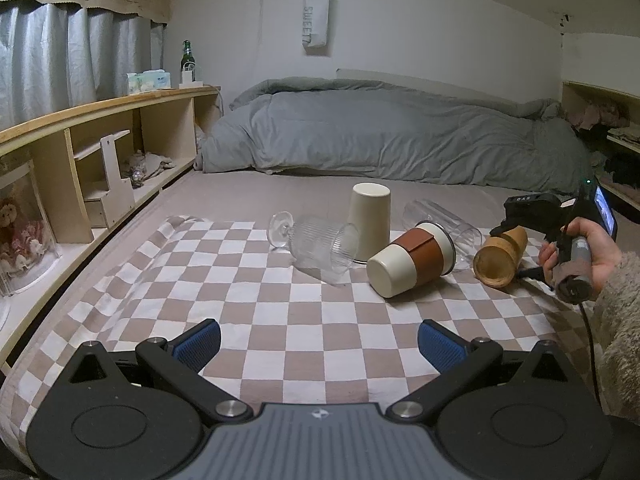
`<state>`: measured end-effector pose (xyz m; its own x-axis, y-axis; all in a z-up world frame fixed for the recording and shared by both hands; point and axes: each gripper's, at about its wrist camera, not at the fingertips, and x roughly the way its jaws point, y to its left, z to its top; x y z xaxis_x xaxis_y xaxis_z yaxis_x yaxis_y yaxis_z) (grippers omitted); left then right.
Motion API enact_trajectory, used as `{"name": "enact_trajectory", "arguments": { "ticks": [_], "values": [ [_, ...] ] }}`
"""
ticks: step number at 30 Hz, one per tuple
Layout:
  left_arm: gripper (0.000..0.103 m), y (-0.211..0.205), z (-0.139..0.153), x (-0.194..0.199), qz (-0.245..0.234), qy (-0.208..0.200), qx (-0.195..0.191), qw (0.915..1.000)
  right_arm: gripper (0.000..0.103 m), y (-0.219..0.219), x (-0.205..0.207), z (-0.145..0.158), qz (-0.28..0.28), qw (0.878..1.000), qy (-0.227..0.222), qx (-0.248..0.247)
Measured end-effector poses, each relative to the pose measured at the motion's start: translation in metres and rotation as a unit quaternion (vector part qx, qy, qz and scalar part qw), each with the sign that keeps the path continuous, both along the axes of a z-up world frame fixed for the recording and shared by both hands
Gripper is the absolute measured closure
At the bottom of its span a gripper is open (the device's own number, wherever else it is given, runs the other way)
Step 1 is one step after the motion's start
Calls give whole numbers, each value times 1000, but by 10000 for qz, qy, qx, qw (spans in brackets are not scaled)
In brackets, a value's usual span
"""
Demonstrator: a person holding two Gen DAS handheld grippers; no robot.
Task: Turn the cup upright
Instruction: 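Reach the right gripper to the lying wooden cup and grasp its body, then lift the wooden cup with the right gripper toward the left gripper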
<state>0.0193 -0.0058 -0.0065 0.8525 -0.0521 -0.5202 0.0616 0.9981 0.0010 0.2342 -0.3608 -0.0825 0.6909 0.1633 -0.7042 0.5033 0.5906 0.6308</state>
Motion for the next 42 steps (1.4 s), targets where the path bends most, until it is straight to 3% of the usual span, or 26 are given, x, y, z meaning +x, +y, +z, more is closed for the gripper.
{"name": "enact_trajectory", "arguments": {
  "ticks": [1,3,8,15,22,27,33,36,42],
  "values": [
    [0,0,0,0,-6,2,4,10000,30,-1,-1,-1,36,9998,-81,165],
    [0,0,0,0,-8,0,12,10000,32,-3,-1,0,95,9994,-70,340],
    [0,-1,0,-2,0,-2,29,10000,33,5,-9,7,586,9981,44,163],
    [0,-4,0,2,-121,91,15,9999,33,14,-49,17,1498,9886,139,-11],
    [0,-31,0,12,-519,-6,108,9986,33,20,-86,27,2212,9739,256,-443],
    [0,-52,9,28,-859,-128,-81,9962,33,20,-97,28,2482,9668,269,-540],
    [1,-78,12,63,-1472,345,-584,9868,31,20,-97,28,2538,9658,232,-479],
    [2,-91,12,88,-1612,707,-839,9808,24,17,-104,33,2552,9652,-30,-576],
    [8,-123,-2,149,-1876,1774,-1480,9547,23,7,-127,44,2573,9608,-433,-939]
  ]
}}
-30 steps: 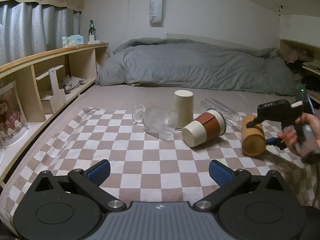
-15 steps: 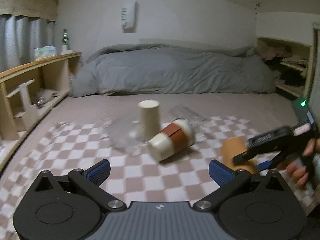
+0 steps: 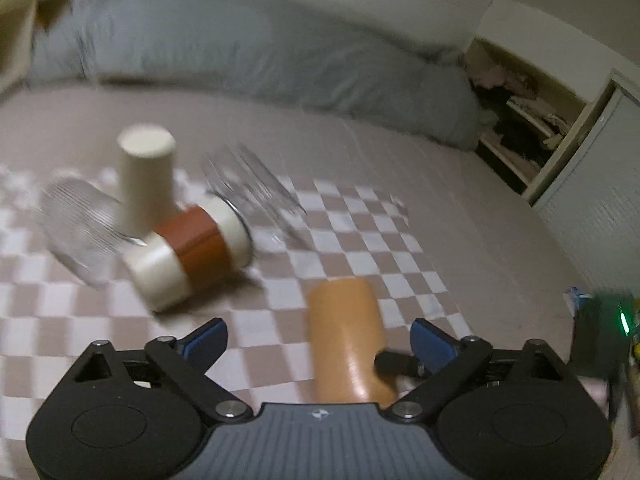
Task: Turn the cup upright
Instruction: 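Lift the wooden cup with the right gripper toward the left gripper, then grasp the wooden cup with the left gripper while the right gripper releases it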
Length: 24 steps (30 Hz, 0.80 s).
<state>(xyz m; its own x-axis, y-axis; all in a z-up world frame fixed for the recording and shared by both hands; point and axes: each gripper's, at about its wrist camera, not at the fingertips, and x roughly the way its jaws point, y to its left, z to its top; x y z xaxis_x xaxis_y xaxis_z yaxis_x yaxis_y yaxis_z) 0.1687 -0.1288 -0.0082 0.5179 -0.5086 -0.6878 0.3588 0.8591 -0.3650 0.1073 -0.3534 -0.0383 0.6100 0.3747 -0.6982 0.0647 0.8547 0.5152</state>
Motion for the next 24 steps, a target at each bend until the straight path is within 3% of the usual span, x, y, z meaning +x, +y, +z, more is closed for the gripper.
{"name": "enact_trajectory", "arguments": {
  "ticks": [5,9,16,21,24],
  "values": [
    [16,-33,-29,39,13,632,325,9975,24,-2,-18,0,122,9990,-211,-365],
    [18,-56,-49,57,-84,876,644,9940,24,-4,-34,-2,178,9971,-387,-627],
    [19,-90,-61,69,-343,1057,778,9908,24,-9,-44,-6,274,9968,-501,-556],
    [23,-96,-73,77,-266,1295,864,9875,24,-11,-44,-8,217,9972,-529,-477],
    [31,-92,-80,82,-261,1475,638,9867,24,-12,-42,-10,172,9977,-496,-430]
  ]
}}
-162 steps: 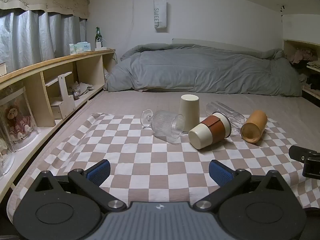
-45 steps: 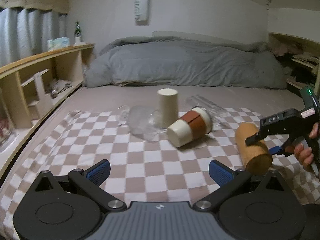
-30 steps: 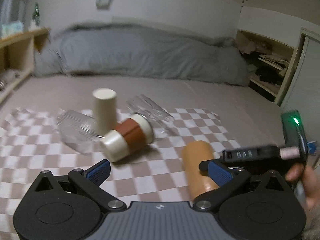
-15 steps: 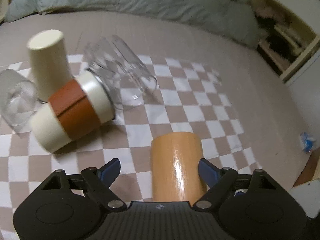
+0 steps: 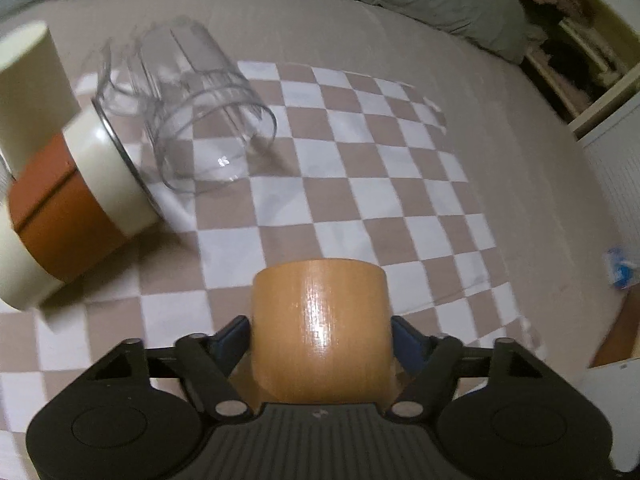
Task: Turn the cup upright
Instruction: 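Grasp the wooden cup with the left gripper while the right gripper releases it, then rotate the wooden cup upright with the left gripper and lower it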
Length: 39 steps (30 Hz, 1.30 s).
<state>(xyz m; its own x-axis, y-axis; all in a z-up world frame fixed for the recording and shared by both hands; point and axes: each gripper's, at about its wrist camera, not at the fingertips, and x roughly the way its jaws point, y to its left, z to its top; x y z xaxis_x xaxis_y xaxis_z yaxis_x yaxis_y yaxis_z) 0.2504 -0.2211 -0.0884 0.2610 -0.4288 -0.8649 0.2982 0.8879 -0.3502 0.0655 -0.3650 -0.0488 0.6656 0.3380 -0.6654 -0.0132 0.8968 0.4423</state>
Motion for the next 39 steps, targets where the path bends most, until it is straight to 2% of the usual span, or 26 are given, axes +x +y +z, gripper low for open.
{"name": "enact_trajectory", "arguments": {
  "ticks": [4,8,14,22,27,30,35,39],
  "values": [
    [31,8,6,-8,-39,-188,-121,9997,24,0,1,-1,-53,10000,40,19],
    [32,20,25,-26,-213,-621,-207,9976,24,1,1,3,-126,9999,-13,-39],
    [32,49,48,-56,-319,-1287,-286,9908,25,9,-2,16,-260,9991,-217,-268],
    [32,97,69,-80,-180,-1987,-257,9796,25,28,-11,37,-272,9961,-537,-651],
    [32,142,84,-99,47,-2775,205,9605,25,41,-15,49,-332,9925,-731,-918],
    [32,175,89,-108,371,-3189,408,9462,25,48,-15,50,-319,9921,-766,-945],
    [32,225,92,-115,982,-3549,509,9283,25,61,-12,50,-279,9909,-785,-1056],
    [32,261,89,-121,1363,-3890,627,9089,25,70,-11,52,-234,9904,-814,-1088]
  ]
}}
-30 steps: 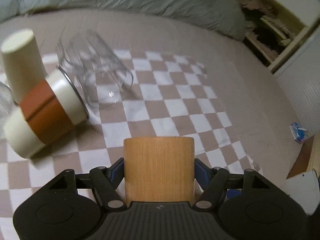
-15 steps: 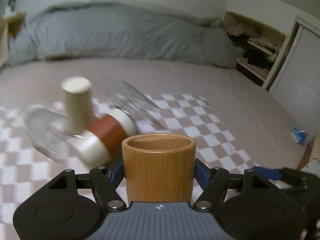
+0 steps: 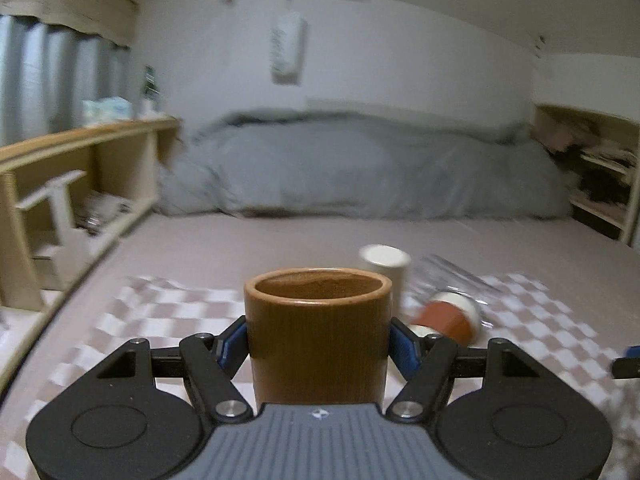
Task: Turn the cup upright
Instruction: 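Rotate the wooden cup upright with the left gripper and lower it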
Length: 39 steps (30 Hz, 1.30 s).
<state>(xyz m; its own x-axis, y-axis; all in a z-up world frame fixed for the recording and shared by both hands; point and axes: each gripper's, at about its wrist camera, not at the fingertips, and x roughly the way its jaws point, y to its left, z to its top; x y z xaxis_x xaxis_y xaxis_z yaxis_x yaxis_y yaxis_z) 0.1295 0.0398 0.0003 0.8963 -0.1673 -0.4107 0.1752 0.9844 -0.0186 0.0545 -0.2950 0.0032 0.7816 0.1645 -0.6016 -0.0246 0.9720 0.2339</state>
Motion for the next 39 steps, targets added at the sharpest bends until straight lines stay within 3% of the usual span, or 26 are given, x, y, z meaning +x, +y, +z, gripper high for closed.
{"name": "enact_trajectory", "arguments": {
  "ticks": [3,12,19,23,26,29,39],
  "values": [
    [32,18,-12,-4,265,-266,138,9992,25,4,1,0,19,10000,3,4],
    [32,42,-63,-8,829,-562,551,9934,25,11,2,0,-7,10000,25,-25],
    [32,48,-77,-19,839,-868,549,9912,25,13,3,0,0,9999,53,-102],
    [29,49,-71,-21,860,-666,467,9930,24,14,2,2,-75,9998,21,-198],
    [11,54,-63,-27,836,-581,170,9947,21,17,0,4,-50,9996,-29,-274],
    [4,50,-47,-40,775,-646,161,9948,16,22,-5,10,-19,9992,-137,-380],
    [2,13,12,-86,445,-462,49,9979,7,41,-35,44,47,9947,-702,-744]
  ]
}}
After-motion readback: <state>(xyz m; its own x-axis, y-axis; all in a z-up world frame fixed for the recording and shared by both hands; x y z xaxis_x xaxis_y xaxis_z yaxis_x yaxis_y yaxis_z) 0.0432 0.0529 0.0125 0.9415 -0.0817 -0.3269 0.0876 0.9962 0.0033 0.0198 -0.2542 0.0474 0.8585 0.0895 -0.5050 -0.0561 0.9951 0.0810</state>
